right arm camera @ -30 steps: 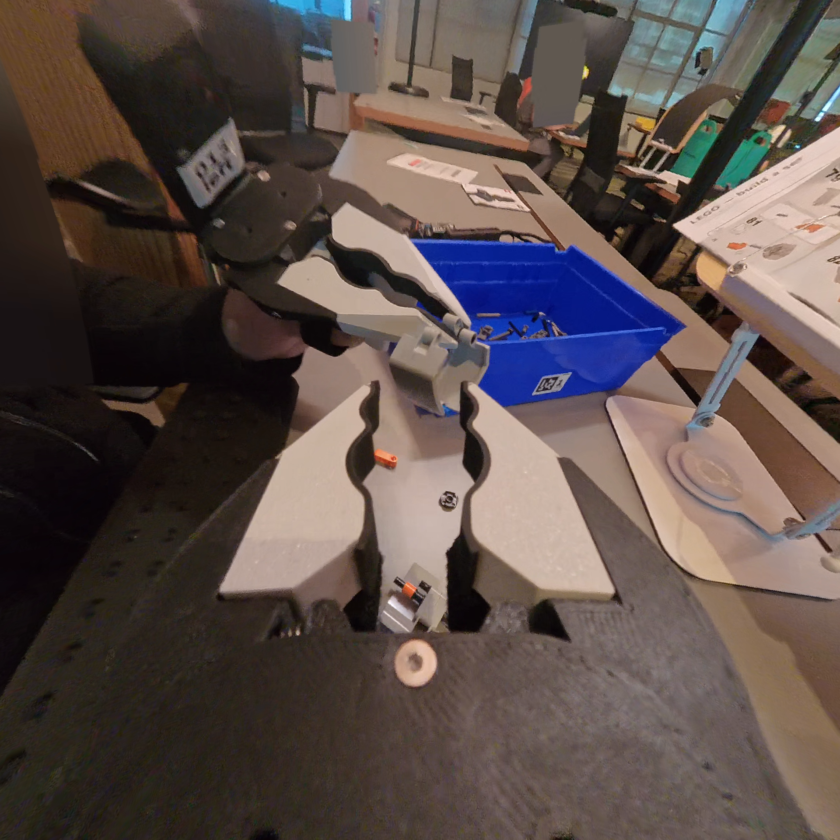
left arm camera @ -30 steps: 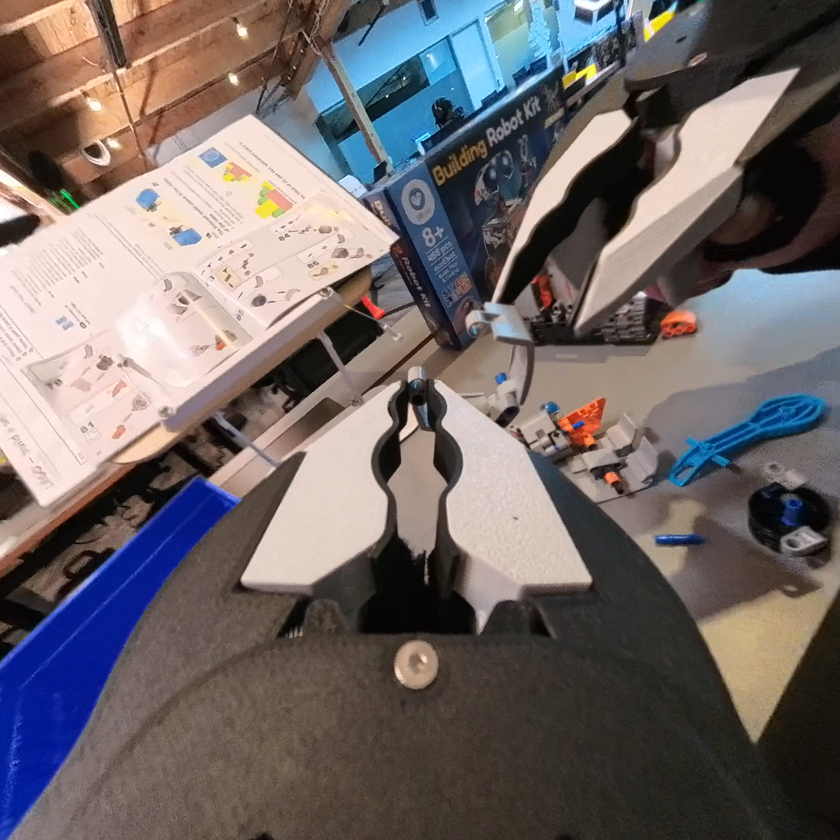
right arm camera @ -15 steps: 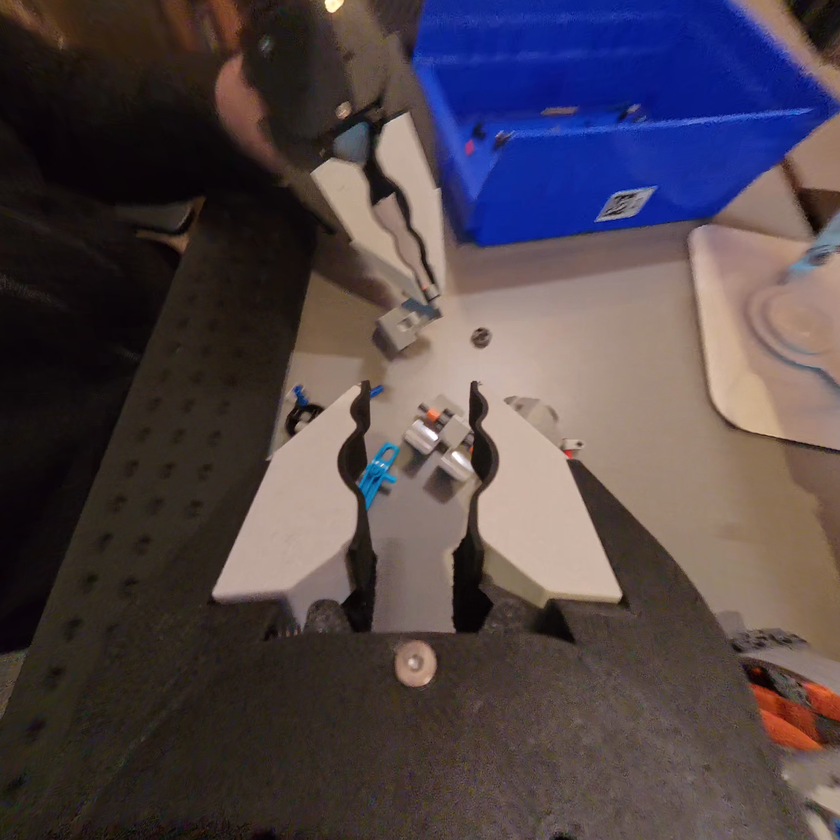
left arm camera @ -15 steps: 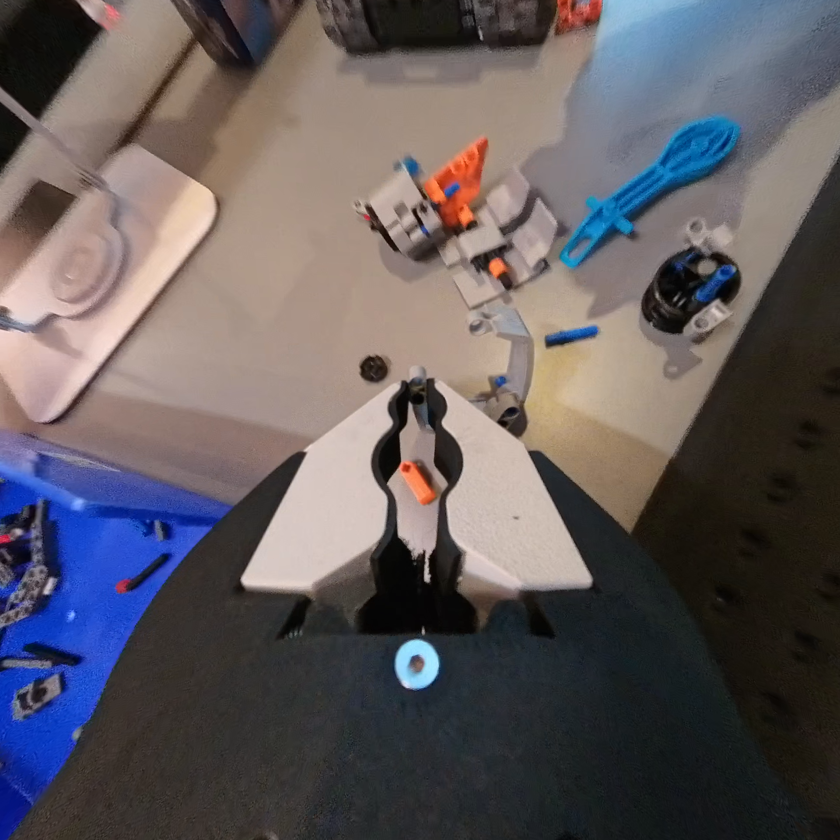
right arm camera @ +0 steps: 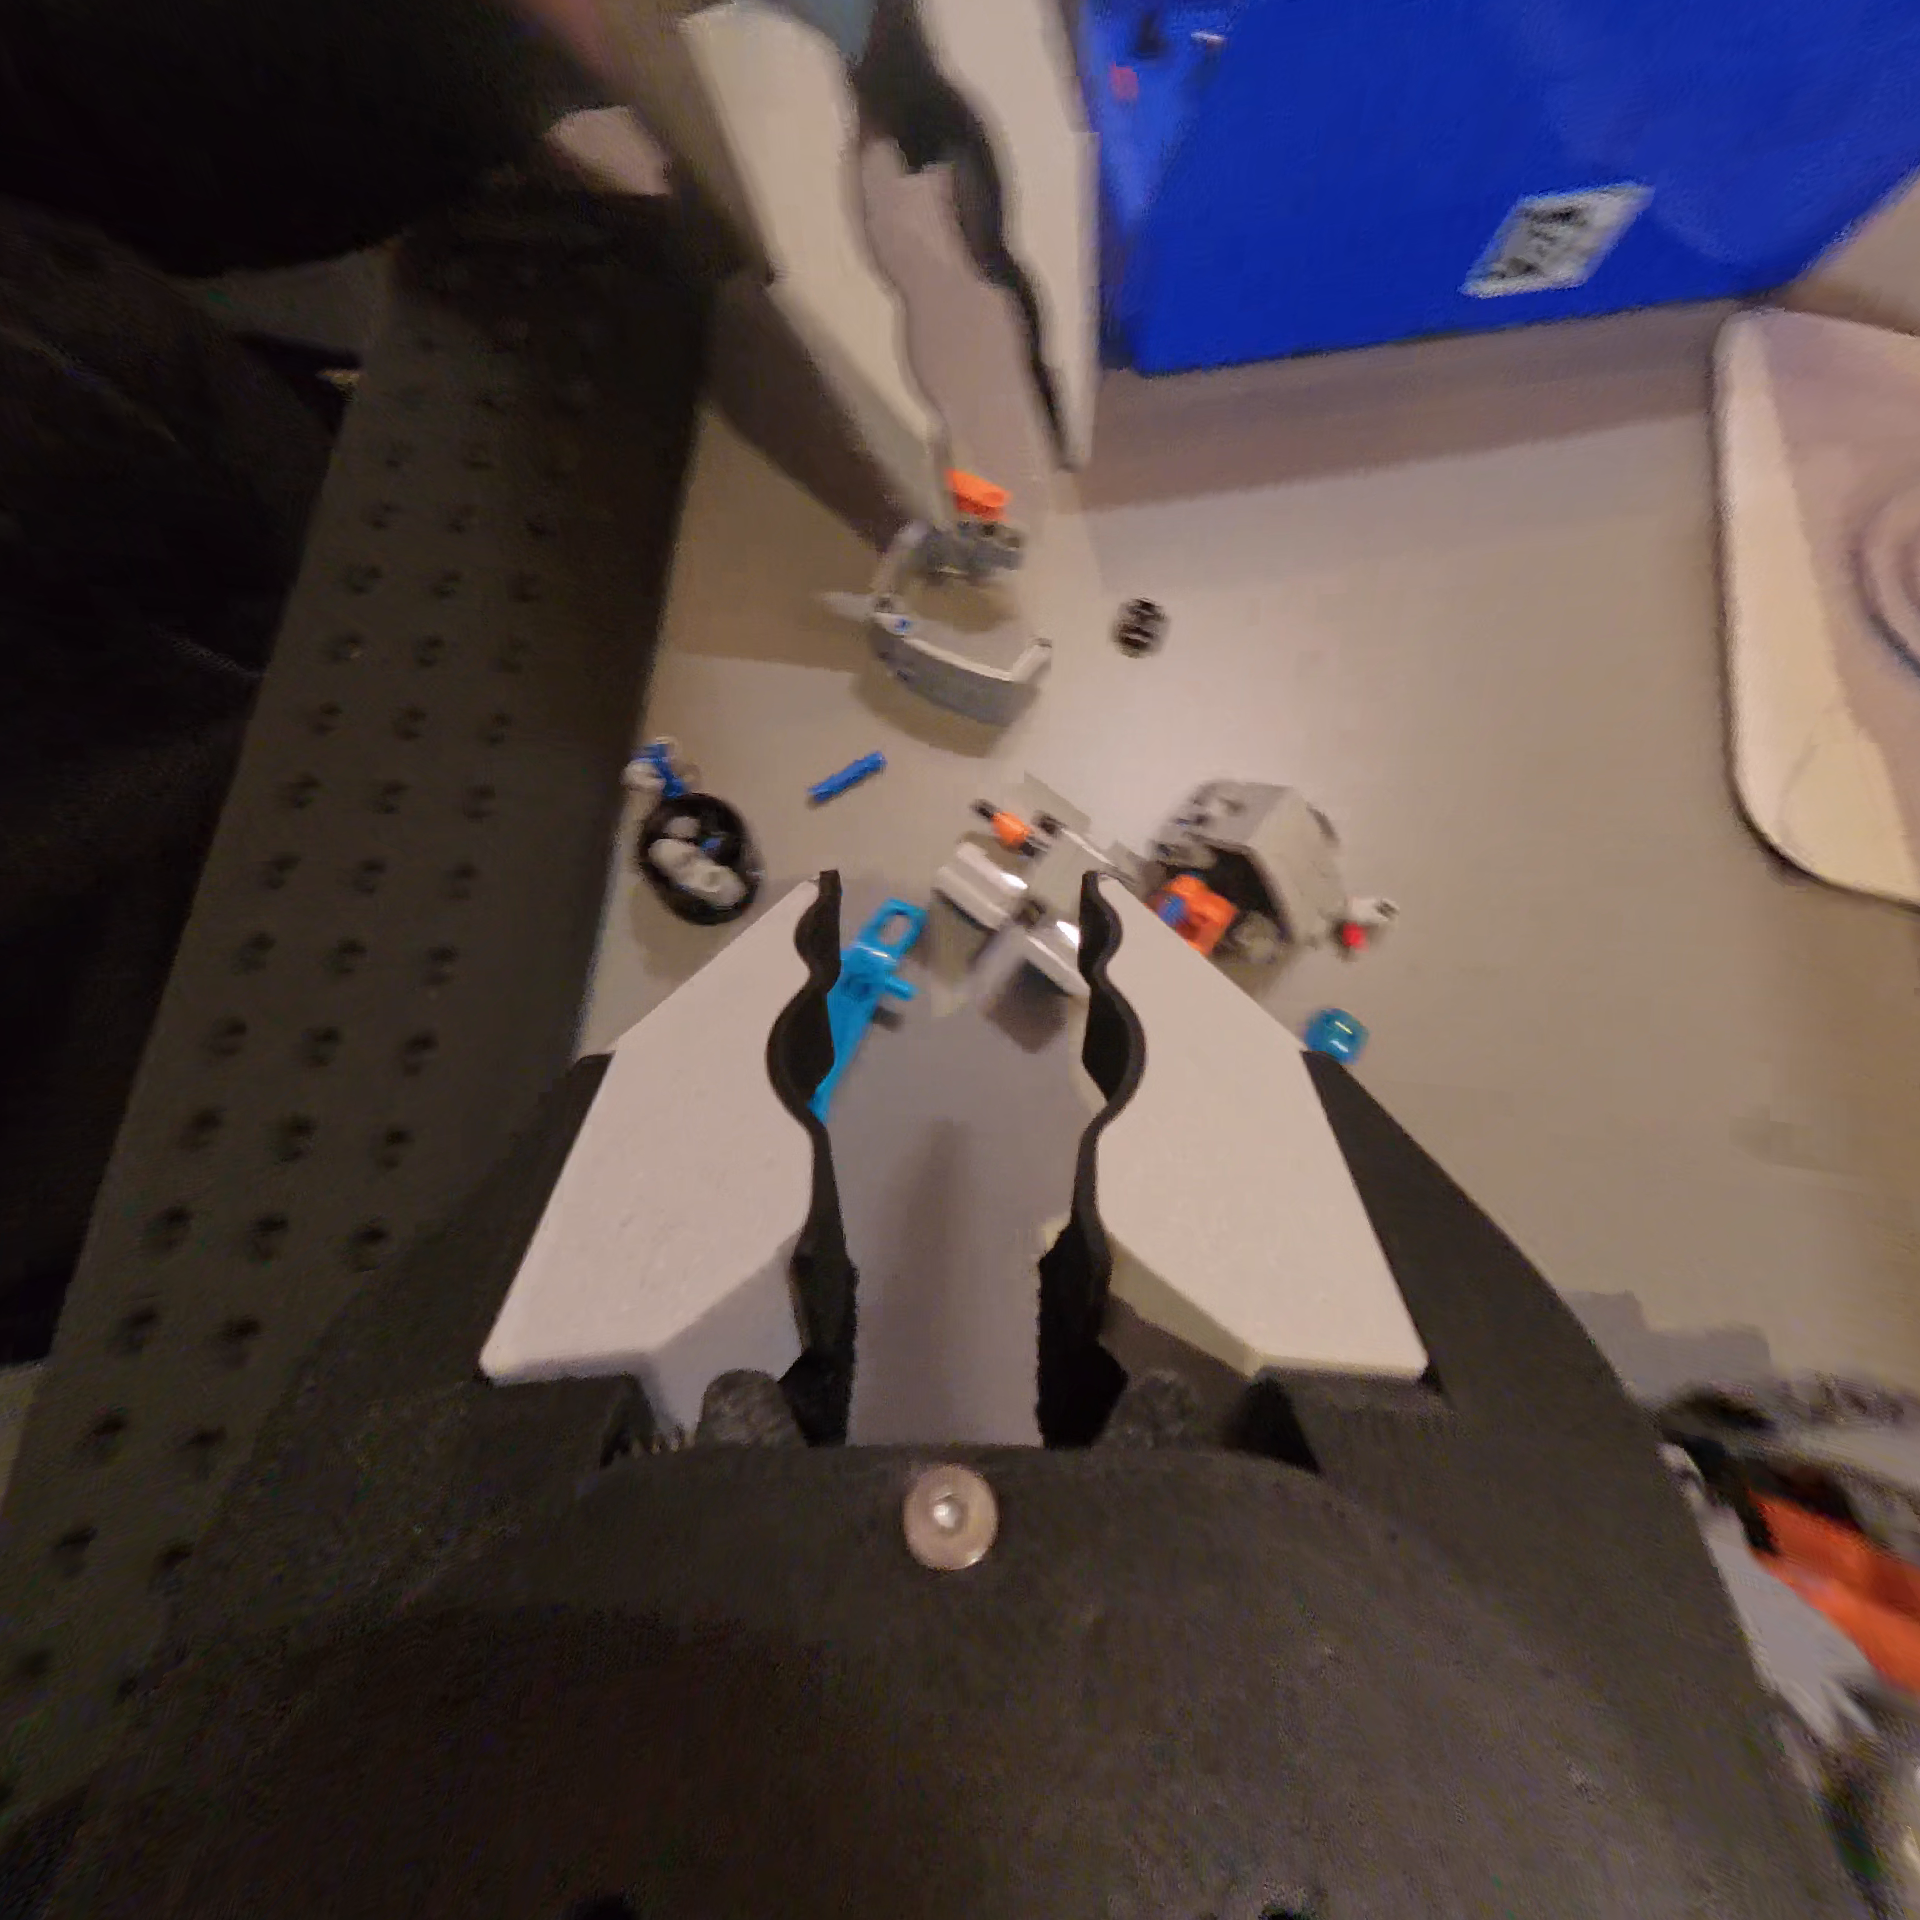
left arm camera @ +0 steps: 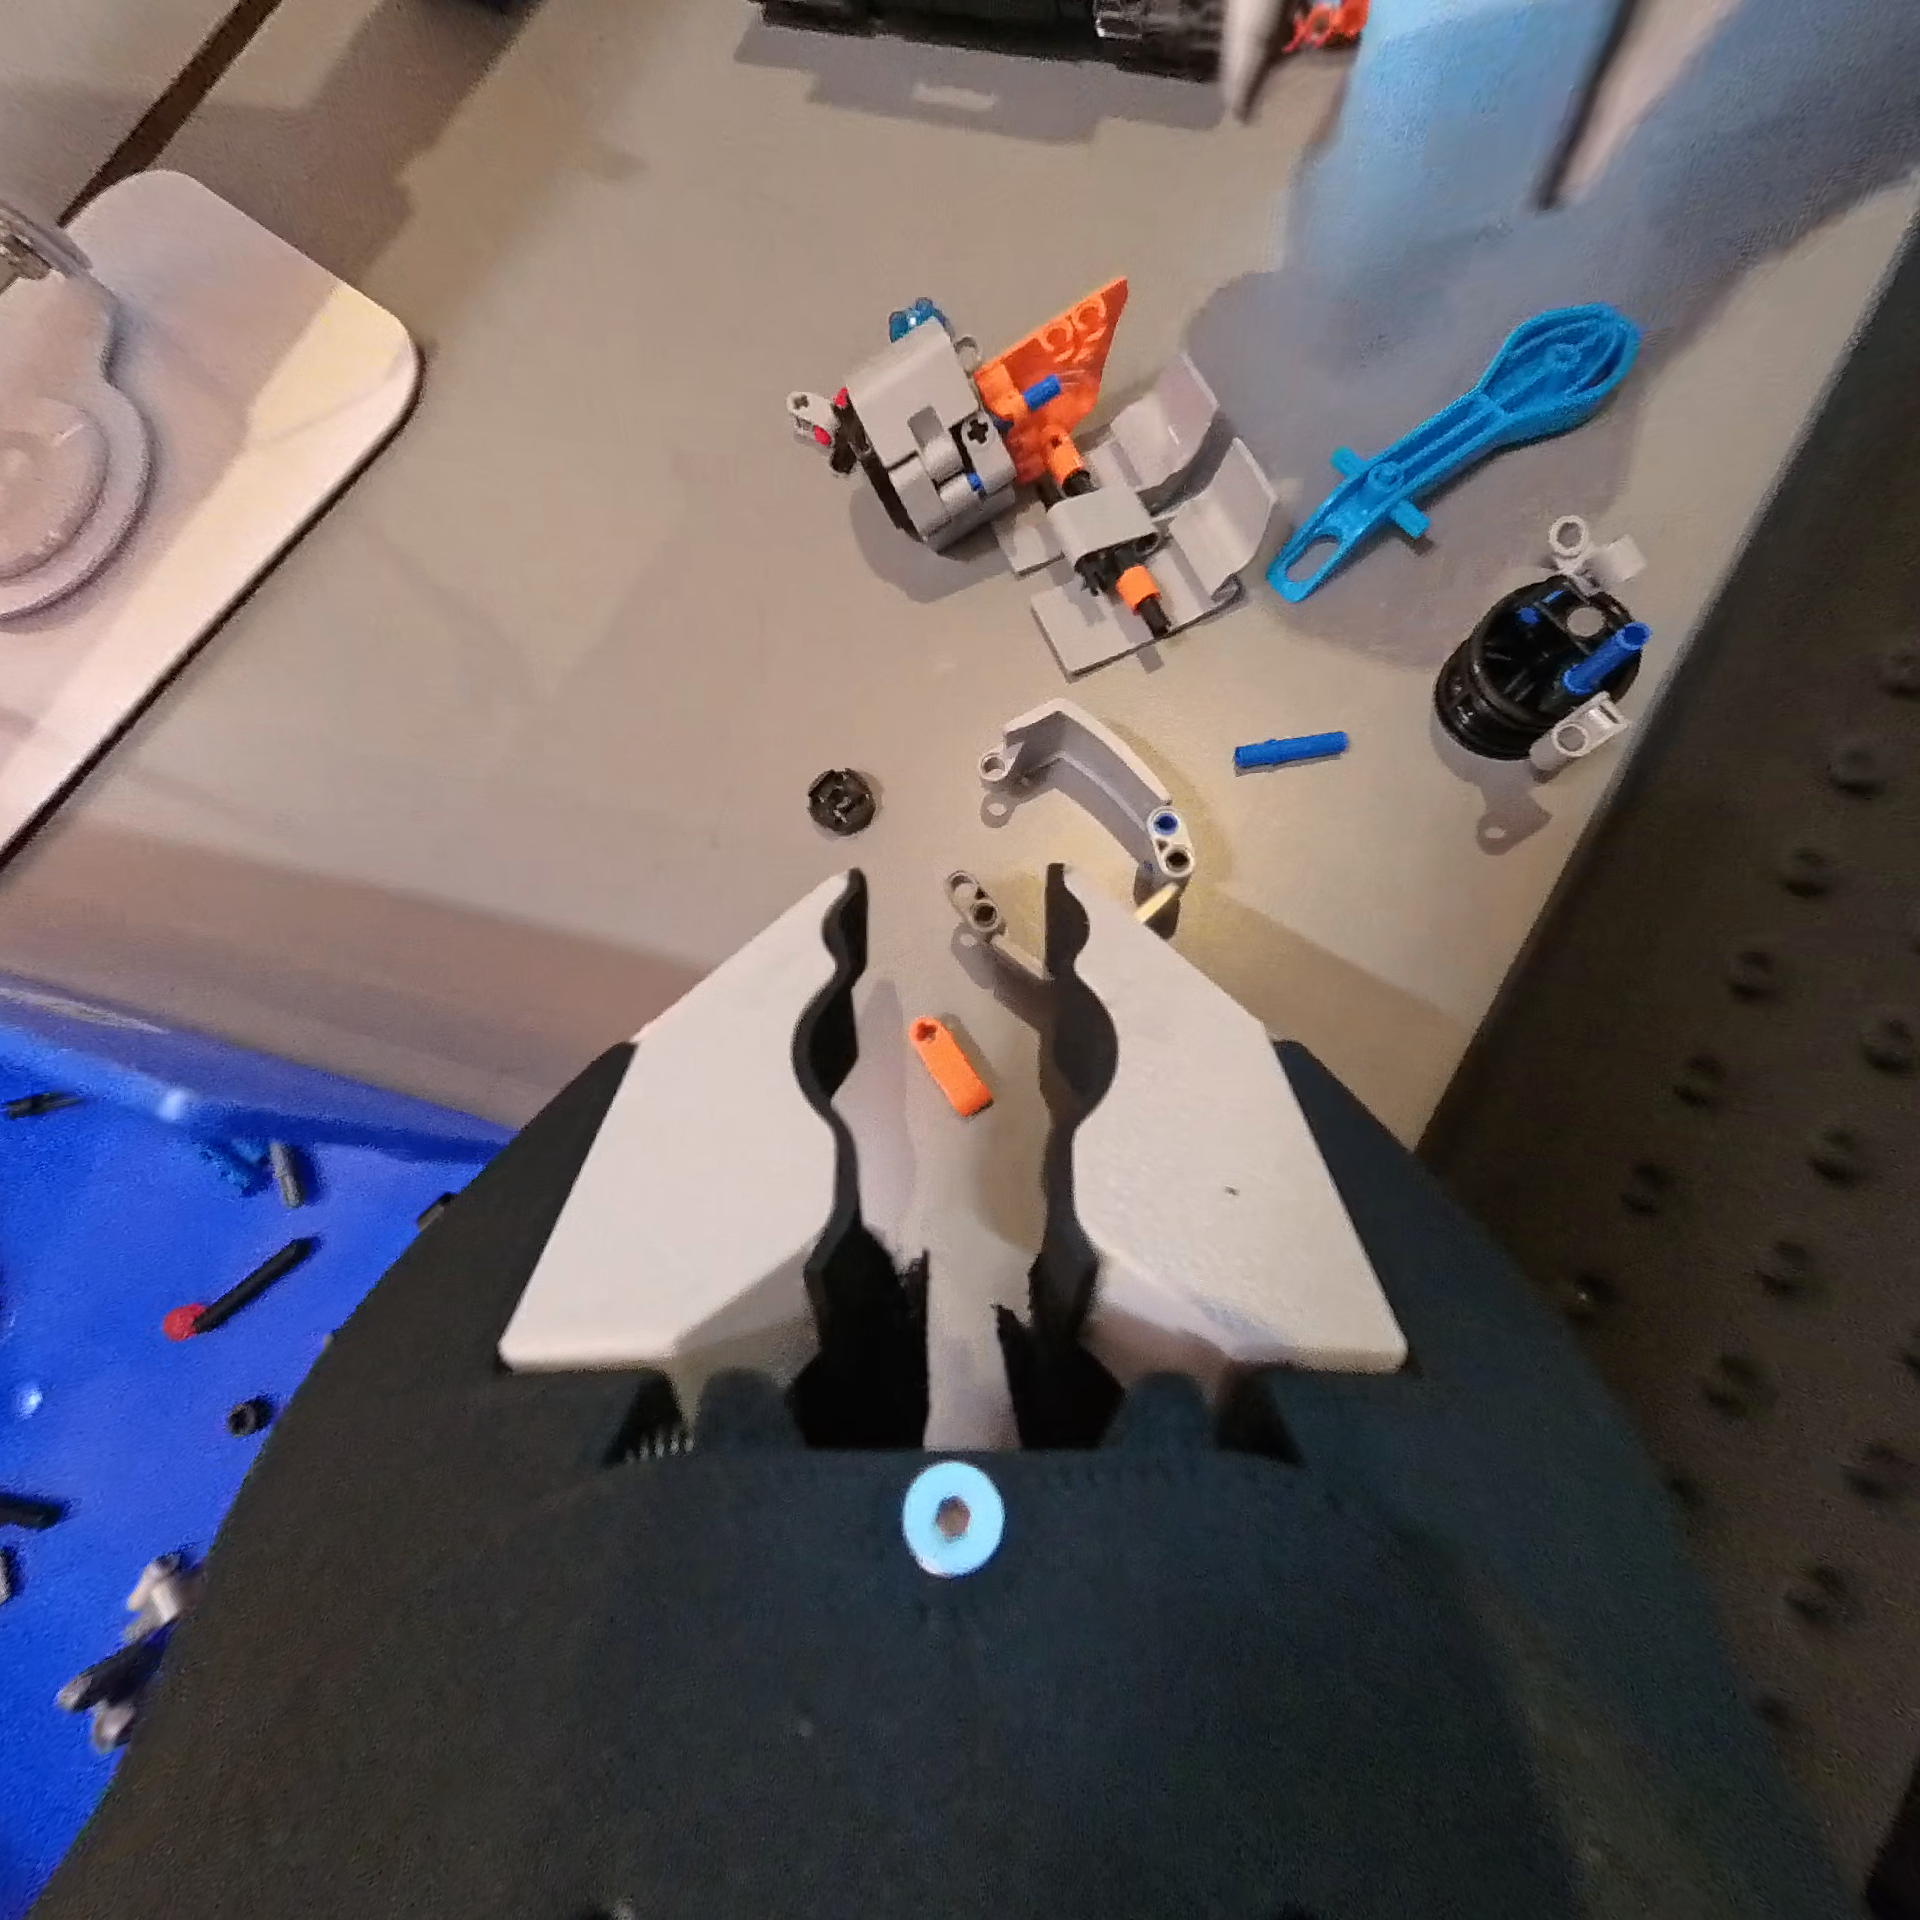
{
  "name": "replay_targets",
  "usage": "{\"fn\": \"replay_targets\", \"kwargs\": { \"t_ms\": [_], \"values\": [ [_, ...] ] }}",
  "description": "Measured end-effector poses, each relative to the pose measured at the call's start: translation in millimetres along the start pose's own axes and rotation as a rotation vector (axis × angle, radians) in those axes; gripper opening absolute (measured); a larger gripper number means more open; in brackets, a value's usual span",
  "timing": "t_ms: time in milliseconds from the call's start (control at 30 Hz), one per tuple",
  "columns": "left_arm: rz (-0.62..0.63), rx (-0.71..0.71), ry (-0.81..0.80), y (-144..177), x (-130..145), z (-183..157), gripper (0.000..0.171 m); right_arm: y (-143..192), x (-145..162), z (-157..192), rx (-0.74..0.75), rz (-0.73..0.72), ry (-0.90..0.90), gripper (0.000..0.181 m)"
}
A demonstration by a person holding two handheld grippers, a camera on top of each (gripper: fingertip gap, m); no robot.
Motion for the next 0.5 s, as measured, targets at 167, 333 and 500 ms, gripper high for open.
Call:
{"fn": "replay_targets", "kwargs": {
  "t_ms": [167, 333, 500],
  "values": [
    [-0.004, 0.002, -0.033, 7.0, 0.7, -6.9, 0.034, -33.0, -13.9, 37.2, -0.203, 0.065, 0.122, 0.048],
    [-0.004, 0.027, -0.049, 8.4, 3.4, -17.4, 0.034, -64.5, -5.5, 46.0, -0.234, 0.213, 0.160, 0.031],
    [-0.024, 0.031, -0.058, 9.9, 4.1, -22.0, 0.037, -59.7, -6.2, 39.9, -0.207, 0.177, 0.148, 0.028]
  ]
}}
Point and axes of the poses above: each gripper's, where its closed fingertips meet, y back along the fingers, x out of its underside, z = x × y across the jaws, the point moved 10 cm from there along y, back along the fingers, and after that the axes turned 2 degrees about y, right-handed, at the moved point
